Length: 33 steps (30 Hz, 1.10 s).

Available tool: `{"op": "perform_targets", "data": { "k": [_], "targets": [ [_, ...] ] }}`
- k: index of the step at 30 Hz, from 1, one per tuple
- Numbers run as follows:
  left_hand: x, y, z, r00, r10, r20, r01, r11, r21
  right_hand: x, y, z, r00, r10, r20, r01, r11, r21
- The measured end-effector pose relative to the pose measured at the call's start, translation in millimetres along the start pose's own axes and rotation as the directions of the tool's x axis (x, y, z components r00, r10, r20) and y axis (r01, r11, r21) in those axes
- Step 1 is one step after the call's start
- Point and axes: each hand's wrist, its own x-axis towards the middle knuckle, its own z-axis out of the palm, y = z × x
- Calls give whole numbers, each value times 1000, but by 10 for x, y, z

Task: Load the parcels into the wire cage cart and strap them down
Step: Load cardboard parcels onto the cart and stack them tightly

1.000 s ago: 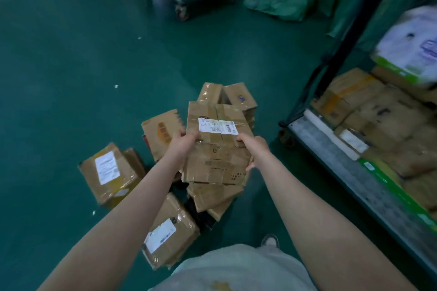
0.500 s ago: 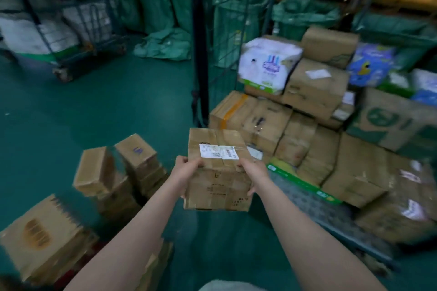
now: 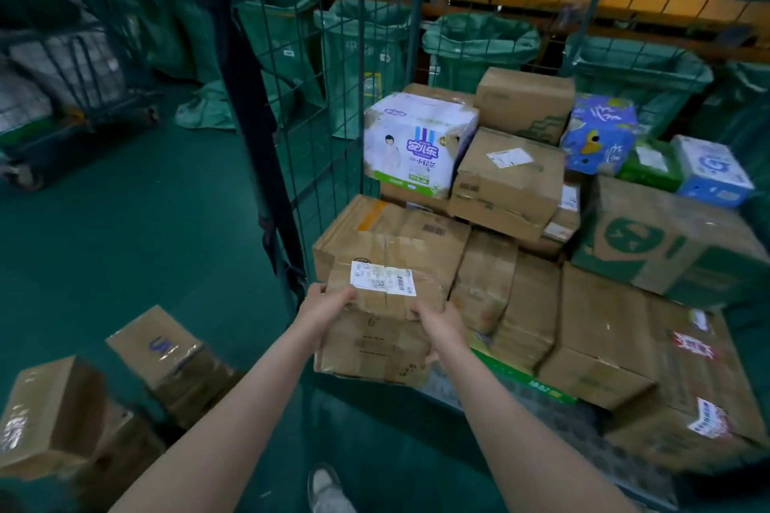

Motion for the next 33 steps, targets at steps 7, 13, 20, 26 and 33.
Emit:
{"op": "perform_targets", "data": {
  "k": [7, 13, 20, 26, 33],
  "targets": [
    [1082, 611, 44, 999, -22, 31, 18, 995, 101, 941, -636, 318, 997, -27, -74, 24, 999, -41],
    [2127, 1150, -8, 997, -8, 81, -16, 958, 285, 1706, -1193, 649, 996, -8, -89, 14, 998, 68],
    [2966, 1759, 115, 976, -188, 106, 85, 787, 611, 2561, -1468, 860, 994, 17, -109, -4, 992, 125],
    [3732, 2062, 312, 965, -237, 112, 163, 878, 450, 3325, -1678, 1105, 988, -4, -152, 27, 988, 151],
    [4549, 1940, 457, 984, -177, -31, 170, 862, 477, 3982, -1866, 1396, 982, 6, 187, 12, 995, -95]
  ]
}}
